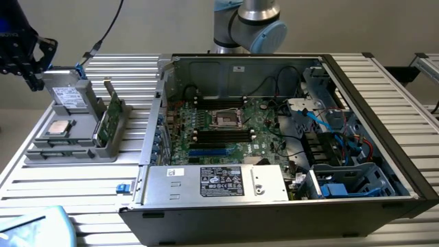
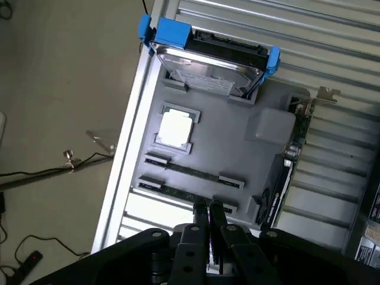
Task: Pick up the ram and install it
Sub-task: 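Pick up the ram and move it above insertion slot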
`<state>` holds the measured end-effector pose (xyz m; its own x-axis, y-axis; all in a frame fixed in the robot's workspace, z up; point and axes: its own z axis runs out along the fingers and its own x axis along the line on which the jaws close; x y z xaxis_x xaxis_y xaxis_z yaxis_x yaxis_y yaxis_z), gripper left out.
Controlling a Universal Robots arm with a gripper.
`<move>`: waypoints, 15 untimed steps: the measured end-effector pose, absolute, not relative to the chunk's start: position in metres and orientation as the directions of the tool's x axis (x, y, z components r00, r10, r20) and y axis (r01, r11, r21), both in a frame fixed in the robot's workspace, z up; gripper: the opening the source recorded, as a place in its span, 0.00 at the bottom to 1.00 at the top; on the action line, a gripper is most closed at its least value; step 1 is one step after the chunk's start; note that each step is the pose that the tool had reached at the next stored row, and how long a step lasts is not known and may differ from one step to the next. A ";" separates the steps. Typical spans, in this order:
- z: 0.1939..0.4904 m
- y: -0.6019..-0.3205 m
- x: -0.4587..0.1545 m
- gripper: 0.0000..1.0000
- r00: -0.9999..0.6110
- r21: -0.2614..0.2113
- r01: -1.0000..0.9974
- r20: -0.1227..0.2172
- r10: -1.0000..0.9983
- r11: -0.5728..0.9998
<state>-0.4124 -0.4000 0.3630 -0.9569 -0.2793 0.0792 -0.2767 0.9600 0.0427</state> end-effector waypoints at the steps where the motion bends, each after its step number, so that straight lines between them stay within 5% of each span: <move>1: 0.363 -0.400 -0.412 0.16 -0.952 0.043 -0.294 0.079 -0.296 0.955; 15: 0.363 -0.400 -0.412 0.16 -0.847 0.043 -0.524 0.079 -0.526 0.850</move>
<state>-0.4124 -0.4000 0.3630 -0.8467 -0.5261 0.0792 -0.5244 0.8504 0.0427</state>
